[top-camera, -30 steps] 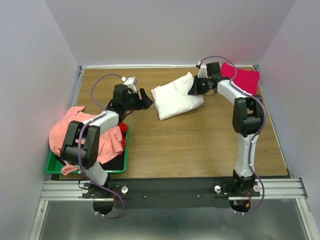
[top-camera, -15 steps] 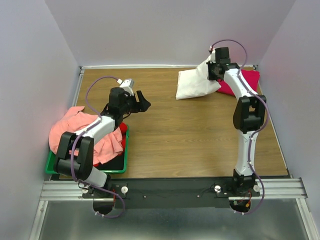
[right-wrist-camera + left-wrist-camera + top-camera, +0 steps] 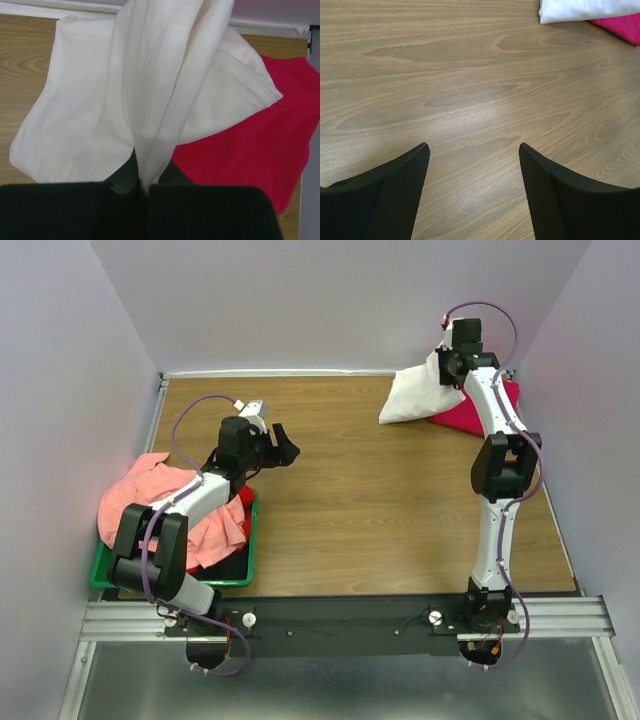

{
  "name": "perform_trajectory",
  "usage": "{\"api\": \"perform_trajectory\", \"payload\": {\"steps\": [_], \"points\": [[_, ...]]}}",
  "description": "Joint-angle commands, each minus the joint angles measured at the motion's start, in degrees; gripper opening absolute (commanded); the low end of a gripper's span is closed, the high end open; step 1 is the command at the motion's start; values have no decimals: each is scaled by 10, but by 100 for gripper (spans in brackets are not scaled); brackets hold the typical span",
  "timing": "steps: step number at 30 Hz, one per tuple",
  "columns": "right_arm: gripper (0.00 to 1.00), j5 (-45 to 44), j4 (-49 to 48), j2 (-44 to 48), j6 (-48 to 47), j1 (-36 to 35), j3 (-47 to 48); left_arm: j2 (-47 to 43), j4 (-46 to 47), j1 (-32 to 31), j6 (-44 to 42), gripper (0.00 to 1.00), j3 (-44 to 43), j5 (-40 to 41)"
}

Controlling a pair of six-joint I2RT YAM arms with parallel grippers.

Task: Fold and stack the t-shirts
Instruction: Neatly place the folded tshirt to the corner

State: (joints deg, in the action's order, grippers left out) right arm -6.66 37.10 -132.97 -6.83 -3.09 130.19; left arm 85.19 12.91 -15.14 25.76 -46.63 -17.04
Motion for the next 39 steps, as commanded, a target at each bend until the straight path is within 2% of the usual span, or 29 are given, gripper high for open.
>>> {"api": "perform_trajectory", "payload": {"steps": [1, 25, 34, 39], "points": [[0, -22, 14, 28, -16, 12, 34, -1, -4, -2, -11, 80, 15, 12], [1, 16, 16, 63, -12, 61, 108, 2, -1, -2, -11, 80, 24, 10], [0, 40, 15, 42, -10, 94, 88, -4, -3, -2, -11, 80, 25, 7], [0, 19, 13, 11, -14, 108, 91, -12, -7, -2, -11, 80, 25, 8]]}}
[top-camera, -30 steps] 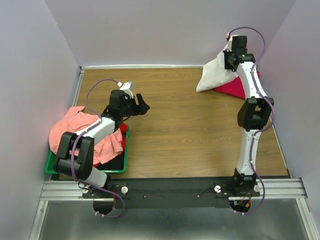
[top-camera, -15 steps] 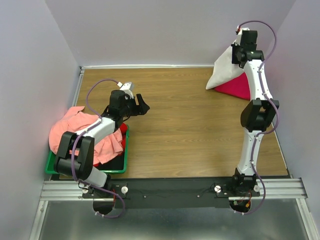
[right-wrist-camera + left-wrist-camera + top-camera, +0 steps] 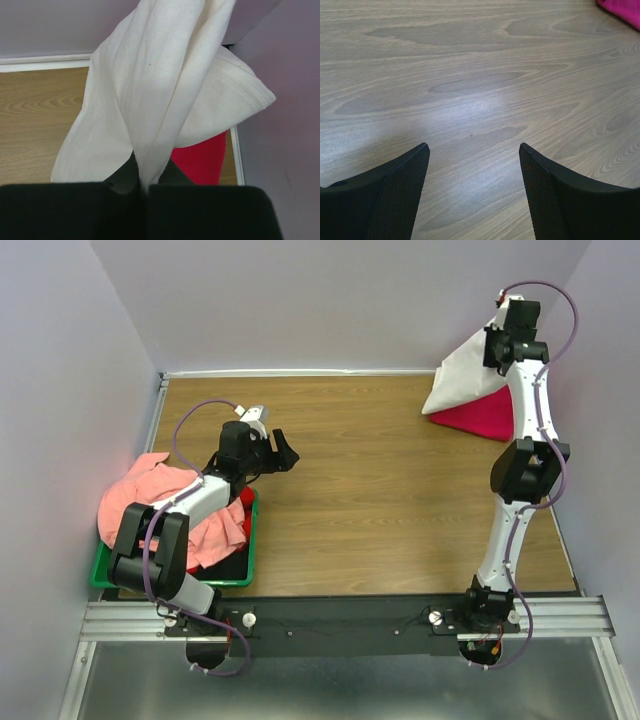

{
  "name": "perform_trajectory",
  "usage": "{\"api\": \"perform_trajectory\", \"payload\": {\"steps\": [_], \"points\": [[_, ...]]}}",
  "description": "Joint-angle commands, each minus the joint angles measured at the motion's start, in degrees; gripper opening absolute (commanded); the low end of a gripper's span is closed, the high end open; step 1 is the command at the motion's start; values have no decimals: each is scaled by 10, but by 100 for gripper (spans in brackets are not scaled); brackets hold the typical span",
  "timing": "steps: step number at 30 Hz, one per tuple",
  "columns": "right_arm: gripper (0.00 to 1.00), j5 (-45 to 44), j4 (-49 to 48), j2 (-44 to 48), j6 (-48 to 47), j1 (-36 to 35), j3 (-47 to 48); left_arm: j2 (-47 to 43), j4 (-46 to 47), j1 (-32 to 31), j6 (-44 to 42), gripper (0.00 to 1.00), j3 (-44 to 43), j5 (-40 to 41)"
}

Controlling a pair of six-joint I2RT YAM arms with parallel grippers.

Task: Fold and stack the t-shirts
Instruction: Neatly place the folded tshirt to the corner, then reset both grippers

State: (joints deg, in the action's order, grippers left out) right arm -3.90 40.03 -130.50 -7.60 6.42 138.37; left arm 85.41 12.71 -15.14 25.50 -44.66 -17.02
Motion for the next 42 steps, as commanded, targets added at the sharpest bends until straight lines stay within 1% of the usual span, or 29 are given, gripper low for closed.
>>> {"api": "perform_trajectory", "payload": {"steps": [1, 3, 5, 6, 7, 8, 9, 10, 11, 14, 17, 20, 21, 22, 24, 25, 26, 27, 28, 29, 31, 32, 33, 34, 35, 36, 38, 39, 42], "points": [[0, -22, -20, -19, -7, 13, 9, -17, -4, -2, -7, 80, 6, 9], [1, -37, -23, -33, -9, 14, 9, -25, -6, -2, -7, 80, 8, 12], [13, -65, -24, -39, -10, 14, 8, -30, -6, -2, -7, 80, 9, 14], [23, -77, -25, -41, -9, 14, 6, -32, -8, -2, -7, 80, 9, 13], [41, -91, -27, -46, -6, 14, 1, -38, -7, -2, -7, 80, 9, 12], [80, -123, -27, -47, -4, 14, -2, -40, -8, -2, -7, 80, 9, 13], [89, -140, -27, -46, -1, 15, -8, -44, -9, -2, -6, 80, 9, 14], [95, -156, -27, -43, 2, 15, -22, -51, -11, -5, -6, 80, 10, 17], [100, -188, -29, -35, 5, 14, -30, -55, -17, -6, -5, 80, 9, 19], [100, -237, -33, -20, 16, 14, -62, -85, -24, -14, -5, 80, 9, 37], [100, -258, -36, 8, 33, 14, -99, -122, -44, -16, -1, 80, 5, 56], [100, -252, -45, 54, 55, 13, -145, -168, -66, -17, 4, 80, 3, 75], [100, -242, -50, 86, 67, 13, -191, -190, -78, -17, 6, 80, 1, 86], [100, -234, -56, 102, 72, 13, -215, -203, -84, -17, 7, 80, -1, 90], [100, -205, -79, 145, 93, 12, -274, -226, -102, -17, 9, 80, -6, 98], [100, -190, -88, 166, 111, 11, -338, -247, -109, -17, 8, 80, -8, 103], [100, -158, -110, 217, 120, 11, -369, -257, -119, -18, 8, 80, -12, 104], [100, -140, -122, 241, 128, 8, -399, -266, -124, -18, 7, 80, -14, 104], [100, -121, -131, 271, 143, 4, -468, -283, -126, -18, 6, 80, -16, 105], [100, -90, -151, 321, 153, 2, -497, -289, -138, -18, 3, 80, -18, 106], [100, -48, -169, 374, 175, -5, -587, -306, -162, -18, -5, 80, -29, 109], [100, -27, -176, 395, 185, -7, -616, -312, -172, -18, -11, 80, -33, 114], [100, 11, -188, 442, 194, -8, -641, -318, -193, -18, -19, 80, -40, 121], [100, 36, -195, 461, 206, -12, -663, -329, -202, -19, -25, 80, -43, 132], [100, 64, -206, 484, 212, -14, -710, -336, -209, -18, -30, 80, -46, 139], [100, 99, -211, 518, 220, -18, -730, -350, -221, -19, -39, 80, -46, 147], [100, 153, -227, 552, 234, -20, -787, -364, -228, -18, -47, 80, -46, 154], [100, 167, -232, 580, 240, -21, -806, -371, -232, -18, -51, 80, -42, 160], [100, 212, -245, 611, 253, -24, -860, -386, -226, -18, -52, 80, -30, 166]]}}
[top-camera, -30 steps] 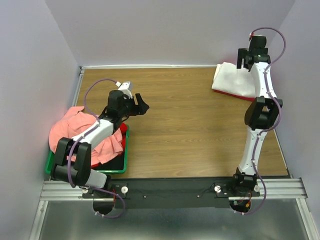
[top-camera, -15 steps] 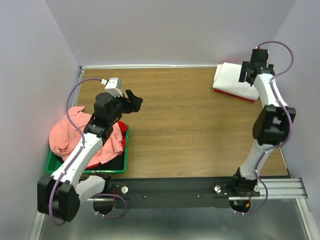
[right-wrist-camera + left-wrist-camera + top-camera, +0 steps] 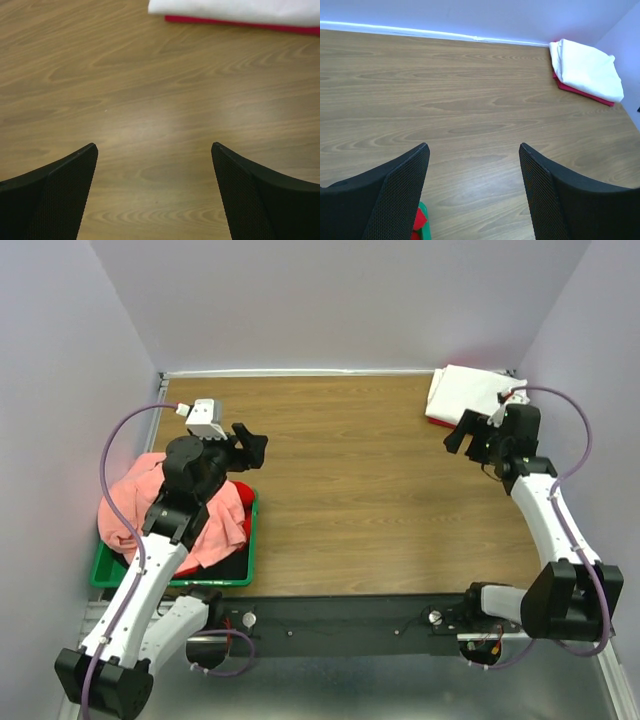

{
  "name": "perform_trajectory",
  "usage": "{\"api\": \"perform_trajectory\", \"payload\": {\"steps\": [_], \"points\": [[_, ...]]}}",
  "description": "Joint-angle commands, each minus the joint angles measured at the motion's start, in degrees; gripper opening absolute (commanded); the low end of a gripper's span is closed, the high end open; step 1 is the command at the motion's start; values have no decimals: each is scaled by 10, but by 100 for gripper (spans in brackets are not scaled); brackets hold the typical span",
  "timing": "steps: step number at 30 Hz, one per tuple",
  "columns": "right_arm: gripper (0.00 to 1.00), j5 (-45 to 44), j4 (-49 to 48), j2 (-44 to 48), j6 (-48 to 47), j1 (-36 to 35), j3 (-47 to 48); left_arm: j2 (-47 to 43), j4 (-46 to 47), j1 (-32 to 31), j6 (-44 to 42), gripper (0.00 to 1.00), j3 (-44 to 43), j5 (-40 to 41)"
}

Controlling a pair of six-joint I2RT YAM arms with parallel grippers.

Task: Fold and stack the t-shirts
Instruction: Reset both grippers

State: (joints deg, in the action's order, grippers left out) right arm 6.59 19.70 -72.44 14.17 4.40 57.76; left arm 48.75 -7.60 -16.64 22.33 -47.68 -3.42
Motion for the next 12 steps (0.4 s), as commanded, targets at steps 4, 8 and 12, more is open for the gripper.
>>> {"api": "perform_trajectory", "payload": {"steps": [4, 8, 12], "points": [[100, 107, -45, 60, 34, -4, -92, -26, -17, -3, -17, 80, 14, 45], [100, 109, -45, 63, 38, -4, -95, -31, -25, -3, -25, 80, 19, 45], [100, 112, -47, 57, 38, -4, -98, -48, -31, -3, -29, 80, 29, 68]]}}
